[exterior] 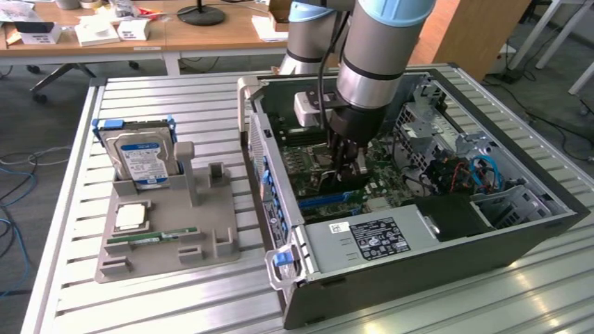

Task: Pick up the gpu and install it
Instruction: 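Insert the gpu into the slot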

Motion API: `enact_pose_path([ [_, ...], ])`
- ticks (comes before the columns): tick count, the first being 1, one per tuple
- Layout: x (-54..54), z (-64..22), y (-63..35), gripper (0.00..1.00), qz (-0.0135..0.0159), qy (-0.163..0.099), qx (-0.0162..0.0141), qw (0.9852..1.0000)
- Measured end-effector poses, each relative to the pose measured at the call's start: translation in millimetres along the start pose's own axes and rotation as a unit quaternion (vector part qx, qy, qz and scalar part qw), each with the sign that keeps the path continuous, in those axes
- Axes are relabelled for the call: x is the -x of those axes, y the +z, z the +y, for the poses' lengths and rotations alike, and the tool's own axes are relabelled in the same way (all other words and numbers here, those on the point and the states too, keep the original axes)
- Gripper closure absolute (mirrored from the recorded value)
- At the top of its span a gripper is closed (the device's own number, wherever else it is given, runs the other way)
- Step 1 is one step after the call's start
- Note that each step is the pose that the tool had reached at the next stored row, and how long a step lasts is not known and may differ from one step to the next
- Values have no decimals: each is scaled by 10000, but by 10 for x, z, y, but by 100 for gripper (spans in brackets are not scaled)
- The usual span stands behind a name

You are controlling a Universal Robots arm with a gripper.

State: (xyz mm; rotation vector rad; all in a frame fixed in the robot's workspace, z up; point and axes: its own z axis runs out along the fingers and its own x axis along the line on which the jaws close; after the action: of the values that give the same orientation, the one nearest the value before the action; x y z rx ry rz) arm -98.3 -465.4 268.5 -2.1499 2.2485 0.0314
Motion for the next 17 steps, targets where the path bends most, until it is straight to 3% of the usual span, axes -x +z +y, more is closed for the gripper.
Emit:
enact_pose_path([
  [17,-2,1,41,74,3,-1,1,10000],
])
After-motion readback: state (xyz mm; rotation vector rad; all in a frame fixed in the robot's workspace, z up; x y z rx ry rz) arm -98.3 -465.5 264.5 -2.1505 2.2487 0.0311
